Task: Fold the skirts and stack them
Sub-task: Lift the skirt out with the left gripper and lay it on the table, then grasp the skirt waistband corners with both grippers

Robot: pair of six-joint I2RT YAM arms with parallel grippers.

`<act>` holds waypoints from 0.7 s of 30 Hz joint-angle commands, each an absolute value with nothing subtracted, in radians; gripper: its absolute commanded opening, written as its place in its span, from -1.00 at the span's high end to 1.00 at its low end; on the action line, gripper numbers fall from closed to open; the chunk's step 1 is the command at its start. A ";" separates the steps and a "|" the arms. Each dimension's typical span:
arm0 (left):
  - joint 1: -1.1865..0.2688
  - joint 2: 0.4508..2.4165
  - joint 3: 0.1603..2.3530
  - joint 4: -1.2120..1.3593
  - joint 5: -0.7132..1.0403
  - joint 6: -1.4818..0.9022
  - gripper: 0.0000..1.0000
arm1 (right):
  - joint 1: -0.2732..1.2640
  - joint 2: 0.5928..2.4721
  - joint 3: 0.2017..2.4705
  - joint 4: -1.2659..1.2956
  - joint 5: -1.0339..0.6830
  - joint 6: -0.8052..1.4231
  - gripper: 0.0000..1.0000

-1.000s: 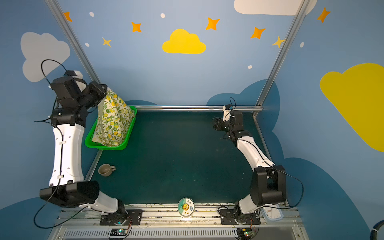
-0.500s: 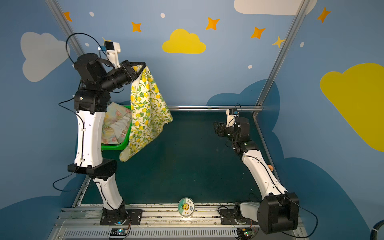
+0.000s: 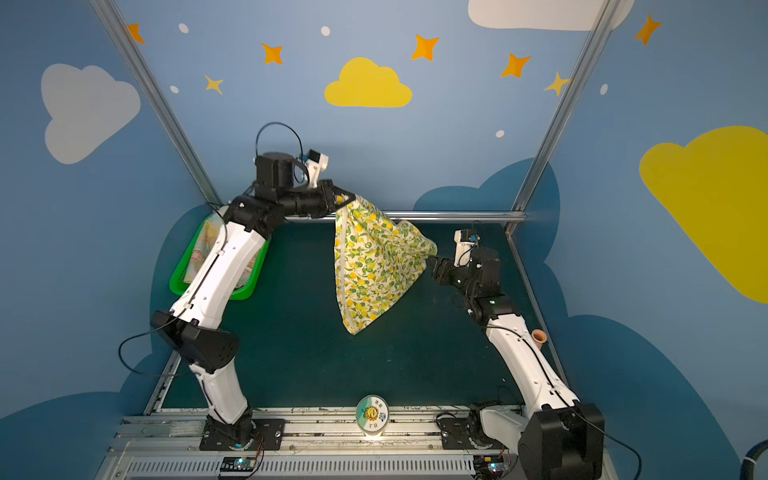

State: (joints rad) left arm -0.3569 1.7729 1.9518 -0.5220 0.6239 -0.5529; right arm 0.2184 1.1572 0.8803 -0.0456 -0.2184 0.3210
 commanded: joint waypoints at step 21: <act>-0.345 1.309 0.904 -0.293 0.205 -0.635 -0.04 | 0.216 1.743 1.258 -0.477 -0.109 0.453 -0.14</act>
